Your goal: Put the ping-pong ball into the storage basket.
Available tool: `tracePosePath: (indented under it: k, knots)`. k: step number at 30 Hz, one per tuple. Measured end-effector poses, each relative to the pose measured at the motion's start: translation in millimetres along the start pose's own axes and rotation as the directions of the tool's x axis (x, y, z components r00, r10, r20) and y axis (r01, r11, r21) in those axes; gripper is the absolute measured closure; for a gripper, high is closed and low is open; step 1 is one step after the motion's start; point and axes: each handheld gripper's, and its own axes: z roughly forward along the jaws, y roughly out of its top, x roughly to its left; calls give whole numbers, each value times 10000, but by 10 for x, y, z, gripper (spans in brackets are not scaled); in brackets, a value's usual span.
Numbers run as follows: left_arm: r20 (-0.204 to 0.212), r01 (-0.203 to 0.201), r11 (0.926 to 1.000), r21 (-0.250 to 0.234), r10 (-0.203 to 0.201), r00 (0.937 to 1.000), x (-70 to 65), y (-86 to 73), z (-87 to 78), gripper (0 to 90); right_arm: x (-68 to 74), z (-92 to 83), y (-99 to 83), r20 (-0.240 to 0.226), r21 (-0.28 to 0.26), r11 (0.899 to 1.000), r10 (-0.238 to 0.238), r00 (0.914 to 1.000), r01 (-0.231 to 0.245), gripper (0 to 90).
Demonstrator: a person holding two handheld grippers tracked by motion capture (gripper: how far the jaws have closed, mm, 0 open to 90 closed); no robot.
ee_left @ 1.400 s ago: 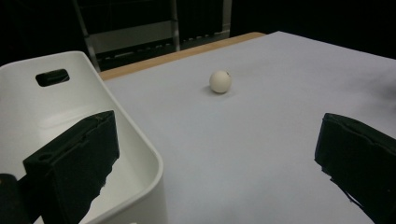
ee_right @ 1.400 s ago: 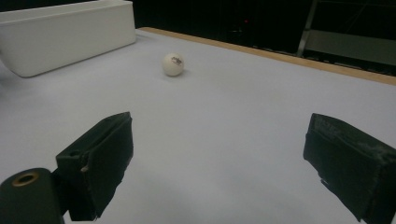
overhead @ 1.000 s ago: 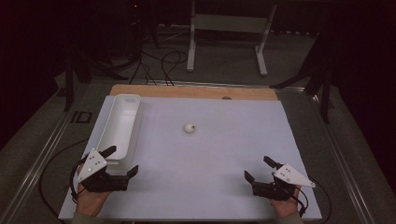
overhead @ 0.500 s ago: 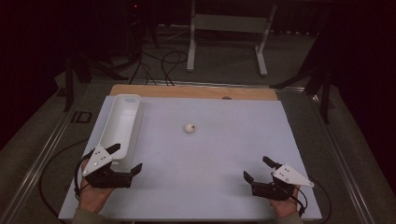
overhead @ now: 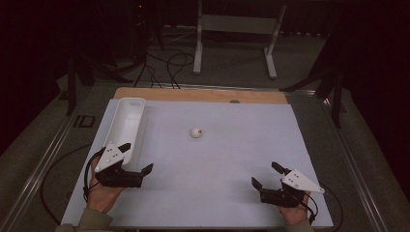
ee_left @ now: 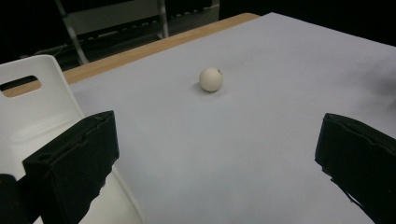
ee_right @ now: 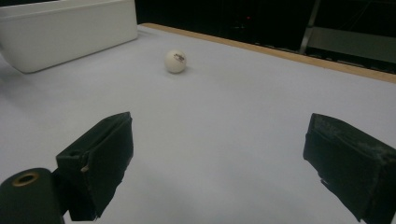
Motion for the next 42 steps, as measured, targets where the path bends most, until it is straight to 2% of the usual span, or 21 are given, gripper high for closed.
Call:
tracePosePath:
  k: [13,22,42]
  knots:
    - [65,-80,10000,-2,80,9999,-18,97,146,2,3,6,1,-14,73,10000,-10,10000,10,84]
    - [107,-271,9993,265,268,9996,-46,168,234,2,-2,13,-3,-11,101,9999,-18,10000,18,84]
    - [128,-369,9966,741,360,9993,-87,321,381,2,-3,19,-5,-8,152,9999,-32,10000,32,84]
